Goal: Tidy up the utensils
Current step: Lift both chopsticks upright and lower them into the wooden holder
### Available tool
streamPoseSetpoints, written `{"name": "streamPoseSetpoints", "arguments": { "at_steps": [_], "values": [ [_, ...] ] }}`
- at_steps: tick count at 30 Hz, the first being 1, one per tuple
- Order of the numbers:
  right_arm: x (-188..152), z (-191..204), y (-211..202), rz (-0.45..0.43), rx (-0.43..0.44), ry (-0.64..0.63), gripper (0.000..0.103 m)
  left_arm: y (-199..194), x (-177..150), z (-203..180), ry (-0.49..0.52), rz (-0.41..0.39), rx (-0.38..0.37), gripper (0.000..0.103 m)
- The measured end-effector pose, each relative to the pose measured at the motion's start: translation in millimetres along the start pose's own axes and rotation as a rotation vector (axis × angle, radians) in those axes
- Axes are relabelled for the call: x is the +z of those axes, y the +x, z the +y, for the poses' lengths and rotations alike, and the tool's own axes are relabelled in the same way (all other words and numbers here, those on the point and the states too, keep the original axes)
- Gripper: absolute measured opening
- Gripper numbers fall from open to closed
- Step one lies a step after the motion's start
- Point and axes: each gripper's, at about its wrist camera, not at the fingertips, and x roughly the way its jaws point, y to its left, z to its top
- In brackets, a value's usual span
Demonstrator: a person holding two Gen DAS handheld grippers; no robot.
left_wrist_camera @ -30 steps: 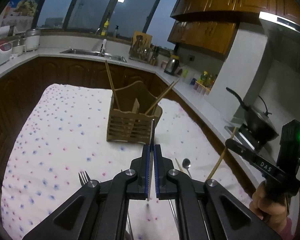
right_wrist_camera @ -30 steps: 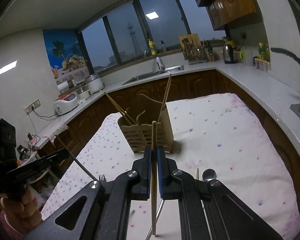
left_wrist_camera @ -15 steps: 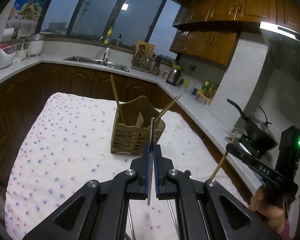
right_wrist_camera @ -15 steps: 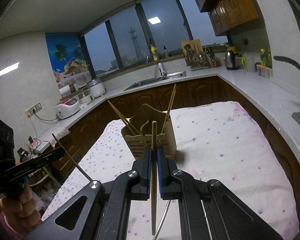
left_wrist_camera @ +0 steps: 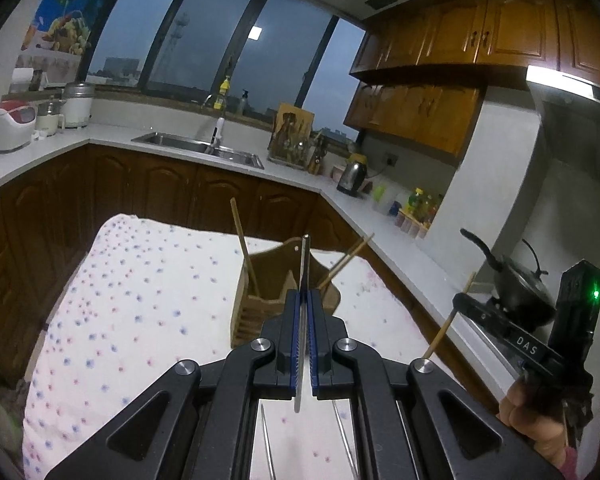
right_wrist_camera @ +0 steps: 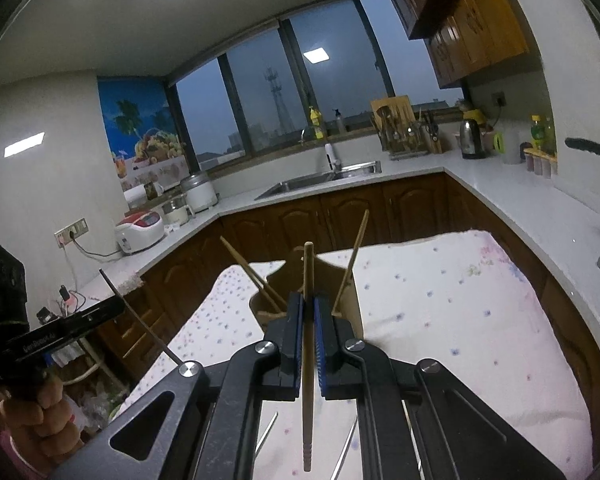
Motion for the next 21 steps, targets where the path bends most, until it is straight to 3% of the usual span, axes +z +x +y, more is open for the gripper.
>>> {"name": "streamPoseSetpoints", "arguments": {
  "at_steps": [11,21],
  "values": [
    [51,-3,31,-0.080,-0.004,-0.004,0.006,28,37,11,0.011,-0.068,0.007,0.001],
    [94,-9,71,-0.173,-0.019,0.002,0.006,82,73,26,0.023,-0.129,0.037,0.001]
  ]
}}
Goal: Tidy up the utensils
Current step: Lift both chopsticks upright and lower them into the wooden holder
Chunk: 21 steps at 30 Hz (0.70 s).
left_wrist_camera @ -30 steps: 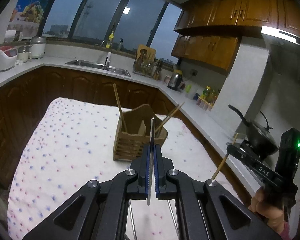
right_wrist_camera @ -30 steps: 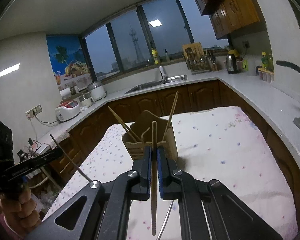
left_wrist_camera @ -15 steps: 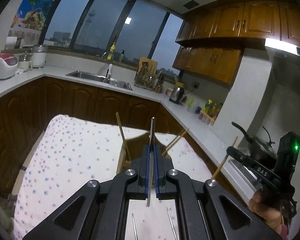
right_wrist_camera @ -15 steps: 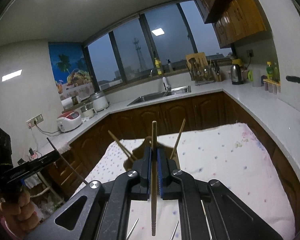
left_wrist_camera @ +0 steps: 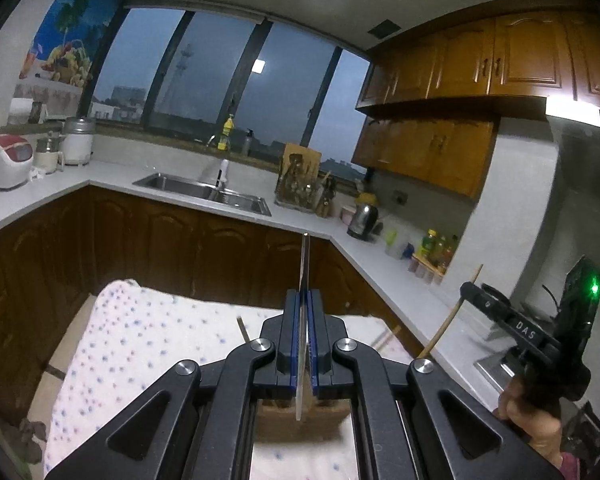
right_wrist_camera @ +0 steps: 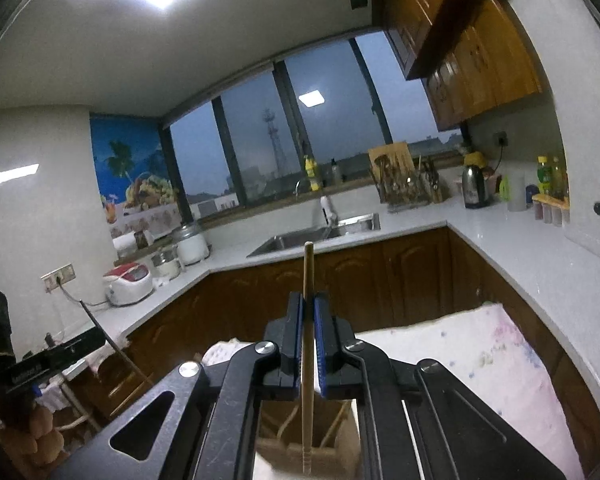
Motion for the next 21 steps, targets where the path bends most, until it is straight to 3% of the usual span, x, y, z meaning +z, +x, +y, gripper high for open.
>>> {"name": "streamPoseSetpoints", "arguments": {
  "at_steps": [8,17,21],
  "values": [
    [-14,-6,37,-0.027,-0.035,-0.023,0.006,60,-15,11,-0.015,0.001,0.029,0.001],
    [-64,-20,56,-0.008,-0.058,0.017,0.006,108,-54,26,-0.067,0.061,0.056,0.001],
    [-83,-25,65,0.039,-0.069,0.039,0.006,122,-60,31,-0.078,0.091,0.064,0.001]
  ]
}}
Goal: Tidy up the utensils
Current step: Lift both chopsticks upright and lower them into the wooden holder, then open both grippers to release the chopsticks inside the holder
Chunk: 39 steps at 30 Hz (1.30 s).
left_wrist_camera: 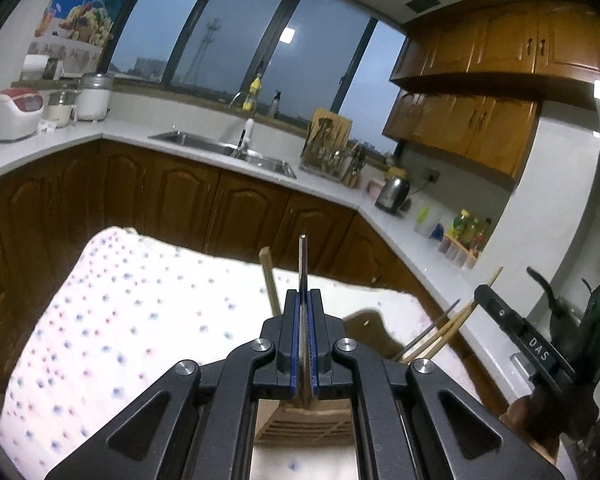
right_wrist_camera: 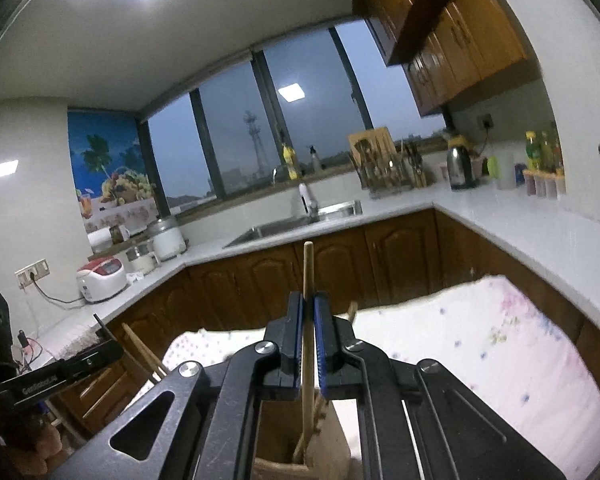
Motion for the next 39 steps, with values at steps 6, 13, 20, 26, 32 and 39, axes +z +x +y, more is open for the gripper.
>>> {"name": "streamPoseSetpoints", "arguments": {
  "at_steps": [6,13,20,26,32,39],
  "values": [
    [-13,-2,3,0.029,-0.004,0.000,0.006,15,-3,6,-0.013,0.031,-0.003,0.001],
    [-10,-3,7,0.059,-0.009,0.006,0.006,14,3,5,-0.004,0.039,0.000,0.001],
    [-9,-7,12,0.084,-0.014,0.021,0.007,13,-1,7,0.009,0.042,0.005,0.001],
    [-6,-11,10,0.085,-0.011,0.042,0.012,11,0,3,0.005,0.050,0.007,0.002],
    [-2,-11,-5,0.056,-0.004,0.056,0.041,4,-2,-2,0.015,0.065,0.017,0.006],
    [0,-11,-30,0.036,0.022,0.074,0.061,-15,-7,-6,0.021,0.050,0.048,0.043]
  ]
}}
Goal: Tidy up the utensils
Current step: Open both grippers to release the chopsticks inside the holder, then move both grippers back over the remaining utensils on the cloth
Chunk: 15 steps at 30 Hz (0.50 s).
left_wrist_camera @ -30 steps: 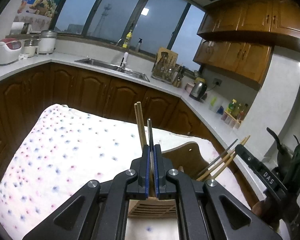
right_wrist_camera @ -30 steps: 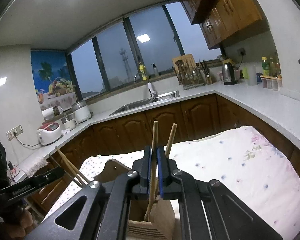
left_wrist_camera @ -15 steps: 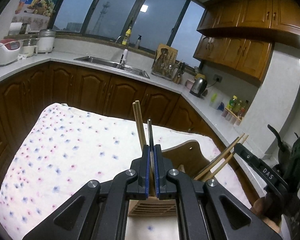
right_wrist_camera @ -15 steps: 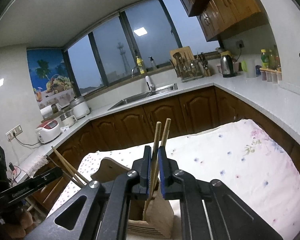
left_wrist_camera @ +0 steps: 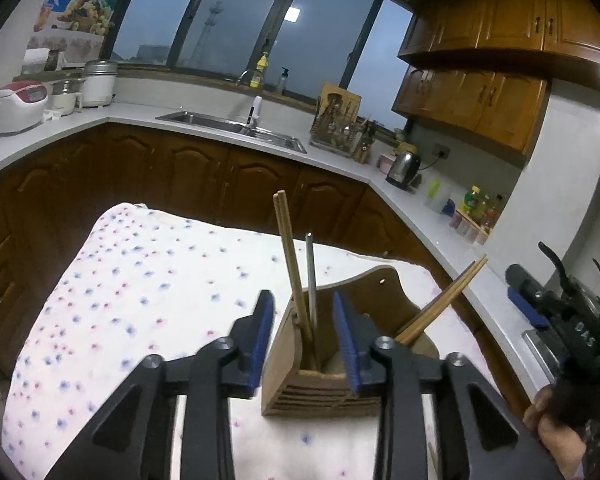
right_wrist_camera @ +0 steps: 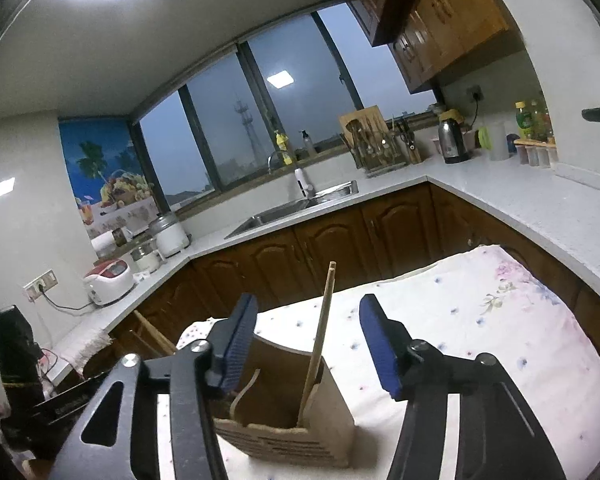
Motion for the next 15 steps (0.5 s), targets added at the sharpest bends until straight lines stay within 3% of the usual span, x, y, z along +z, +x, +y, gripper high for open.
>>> {"name": "streamPoseSetpoints", "arguments": {
  "at_steps": [3,6,15],
  "values": [
    [-4,2,-16,-0.002,0.015,-0.006,0.078,-16,-7,-1,0.004,-0.013,0.029,0.066],
    [-11,4,-32,0.005,0.025,-0.012,0.080,-32,-16,-2,0.003,-0.013,0.051,0.079],
    [-32,8,-80,0.024,0.038,-0.031,0.086,-91,-49,-15,0.013,0.017,0.071,0.085]
  ]
}}
